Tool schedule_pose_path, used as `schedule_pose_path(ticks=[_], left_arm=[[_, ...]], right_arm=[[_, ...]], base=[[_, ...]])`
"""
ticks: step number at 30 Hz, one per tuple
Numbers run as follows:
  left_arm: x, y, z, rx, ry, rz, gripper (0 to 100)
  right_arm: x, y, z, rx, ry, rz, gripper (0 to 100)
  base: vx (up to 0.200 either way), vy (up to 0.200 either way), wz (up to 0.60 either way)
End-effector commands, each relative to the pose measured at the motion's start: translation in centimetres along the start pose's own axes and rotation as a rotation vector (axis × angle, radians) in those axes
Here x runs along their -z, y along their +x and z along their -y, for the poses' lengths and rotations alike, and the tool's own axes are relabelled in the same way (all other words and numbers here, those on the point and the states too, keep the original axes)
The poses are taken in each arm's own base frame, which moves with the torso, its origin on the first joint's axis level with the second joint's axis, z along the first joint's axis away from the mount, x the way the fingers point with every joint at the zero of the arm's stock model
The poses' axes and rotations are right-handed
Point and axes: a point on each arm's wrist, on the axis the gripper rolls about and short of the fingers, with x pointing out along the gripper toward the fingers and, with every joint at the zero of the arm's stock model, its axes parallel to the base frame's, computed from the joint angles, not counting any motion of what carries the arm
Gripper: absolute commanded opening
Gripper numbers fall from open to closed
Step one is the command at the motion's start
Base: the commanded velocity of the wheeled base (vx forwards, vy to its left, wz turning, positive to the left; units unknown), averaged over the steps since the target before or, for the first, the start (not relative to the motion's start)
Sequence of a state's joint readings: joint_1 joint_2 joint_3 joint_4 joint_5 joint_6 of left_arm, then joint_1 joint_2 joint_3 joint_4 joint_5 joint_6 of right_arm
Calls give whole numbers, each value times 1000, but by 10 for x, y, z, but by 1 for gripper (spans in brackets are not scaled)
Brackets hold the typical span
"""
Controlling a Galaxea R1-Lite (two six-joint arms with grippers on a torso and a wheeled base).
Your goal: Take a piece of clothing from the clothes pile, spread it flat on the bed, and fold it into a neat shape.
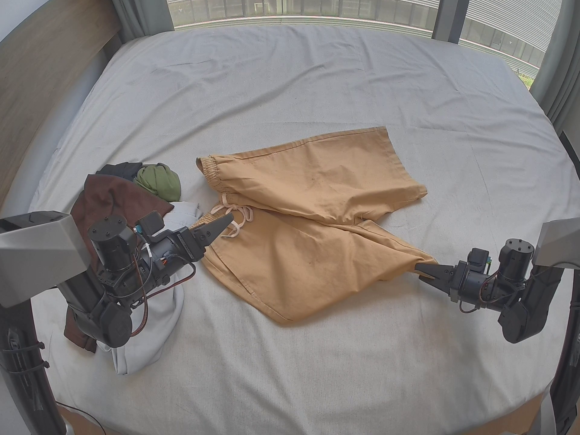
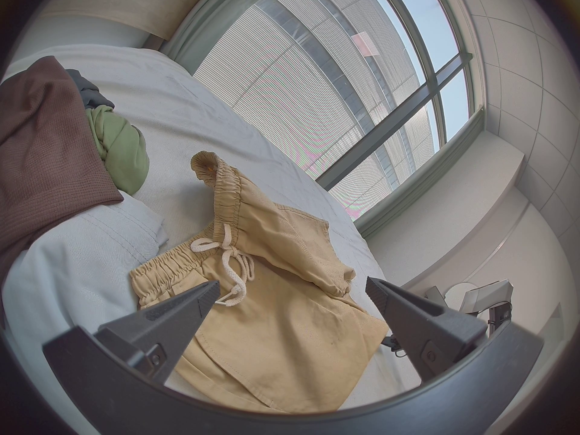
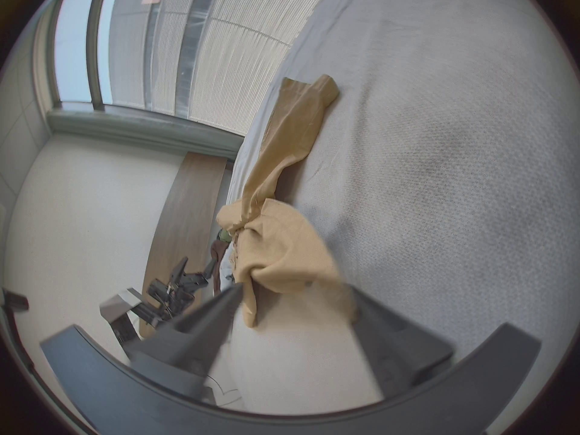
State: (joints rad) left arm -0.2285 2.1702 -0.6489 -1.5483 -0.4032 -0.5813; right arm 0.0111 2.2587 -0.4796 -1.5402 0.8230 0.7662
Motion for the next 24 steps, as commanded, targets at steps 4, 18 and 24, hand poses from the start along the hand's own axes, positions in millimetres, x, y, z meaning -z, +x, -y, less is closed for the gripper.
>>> schedule_pose_path(ticks=[4,18,24], left_arm=[[3,1,-2,-3,0,-8,100],[2,0,-1,-3,8,-6,100],[1,0,-1,-2,9,-3,100]], right_arm=[[18,2,0,10,-92,-56,100],[50,51,3,57,-214,-94,100],[51,65,3,86,-271,-56,100]], base=[[0,0,0],[0,0,0],[0,0,0]])
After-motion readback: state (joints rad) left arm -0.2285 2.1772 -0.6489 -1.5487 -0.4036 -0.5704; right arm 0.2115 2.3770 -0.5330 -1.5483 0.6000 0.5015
